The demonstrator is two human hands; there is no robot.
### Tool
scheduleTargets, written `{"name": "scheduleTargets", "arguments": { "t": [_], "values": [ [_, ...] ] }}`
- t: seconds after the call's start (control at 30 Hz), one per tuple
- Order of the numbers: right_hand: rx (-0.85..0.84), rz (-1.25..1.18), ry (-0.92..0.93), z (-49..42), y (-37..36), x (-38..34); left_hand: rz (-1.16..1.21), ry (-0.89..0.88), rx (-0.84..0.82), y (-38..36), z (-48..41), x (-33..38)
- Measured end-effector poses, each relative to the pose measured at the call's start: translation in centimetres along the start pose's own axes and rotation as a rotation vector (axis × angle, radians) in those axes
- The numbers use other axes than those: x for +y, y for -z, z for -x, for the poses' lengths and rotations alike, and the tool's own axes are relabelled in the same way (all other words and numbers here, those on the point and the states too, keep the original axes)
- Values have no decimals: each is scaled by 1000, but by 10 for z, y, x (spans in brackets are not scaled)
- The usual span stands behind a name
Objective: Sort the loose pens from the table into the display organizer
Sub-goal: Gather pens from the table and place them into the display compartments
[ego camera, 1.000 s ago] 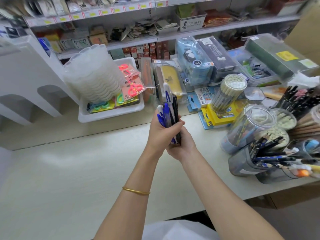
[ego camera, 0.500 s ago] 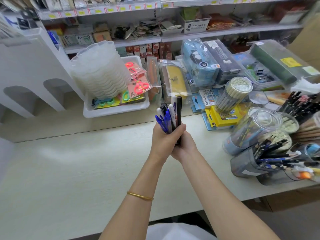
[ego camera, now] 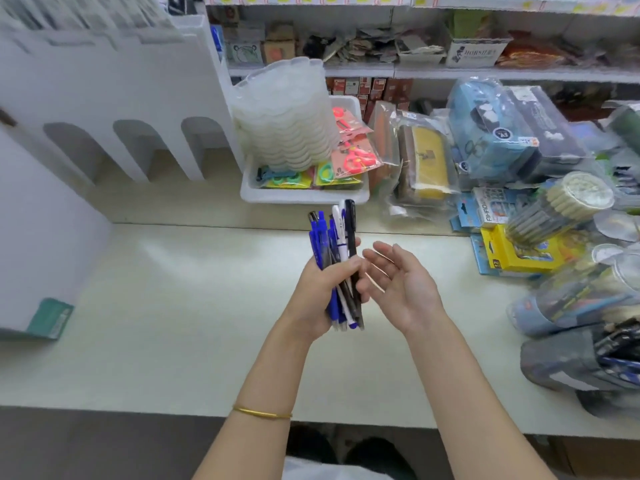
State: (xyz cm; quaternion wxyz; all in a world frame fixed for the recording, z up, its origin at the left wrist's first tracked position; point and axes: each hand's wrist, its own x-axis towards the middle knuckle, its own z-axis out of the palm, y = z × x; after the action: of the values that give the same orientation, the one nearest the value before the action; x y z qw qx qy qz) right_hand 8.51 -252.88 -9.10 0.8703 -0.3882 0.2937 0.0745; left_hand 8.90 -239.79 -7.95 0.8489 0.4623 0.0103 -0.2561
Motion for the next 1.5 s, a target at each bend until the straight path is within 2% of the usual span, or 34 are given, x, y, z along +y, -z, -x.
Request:
{"name": "scheduleTargets", "arguments": {
  "t": [0.1,0.2,0.33,0.47,0.6,0.73,0.97,1.27,1.37,1.43,1.5],
  "values": [
    [-31,216,71,9,-23,6,-5,-10,46,14,27,2],
    [-129,399,125,18,-45,19,-180,-64,160,32,57,2],
    [-323,580,127,32,-73,47,-440,-88,350,56,102,4],
    [-542,662,161,55,-108,78,-480,-135,486,80,146,15],
    [-751,791,166,74,-144,108,-454,-150,465,111,184,42],
    [-863,884,181,86,-192,146,-357,-124,369,159,224,71],
    [-853,793,190,113,-285,233,-225,-68,191,262,301,135],
    [-763,629,235,140,-376,277,-282,-98,137,345,343,204],
    [-737,733,269,139,-400,288,-300,-113,130,362,340,225],
    [-710,833,365,134,-414,298,-320,-115,120,373,335,237],
    [-673,830,437,128,-427,307,-346,-111,125,382,329,249]
  ]
}}
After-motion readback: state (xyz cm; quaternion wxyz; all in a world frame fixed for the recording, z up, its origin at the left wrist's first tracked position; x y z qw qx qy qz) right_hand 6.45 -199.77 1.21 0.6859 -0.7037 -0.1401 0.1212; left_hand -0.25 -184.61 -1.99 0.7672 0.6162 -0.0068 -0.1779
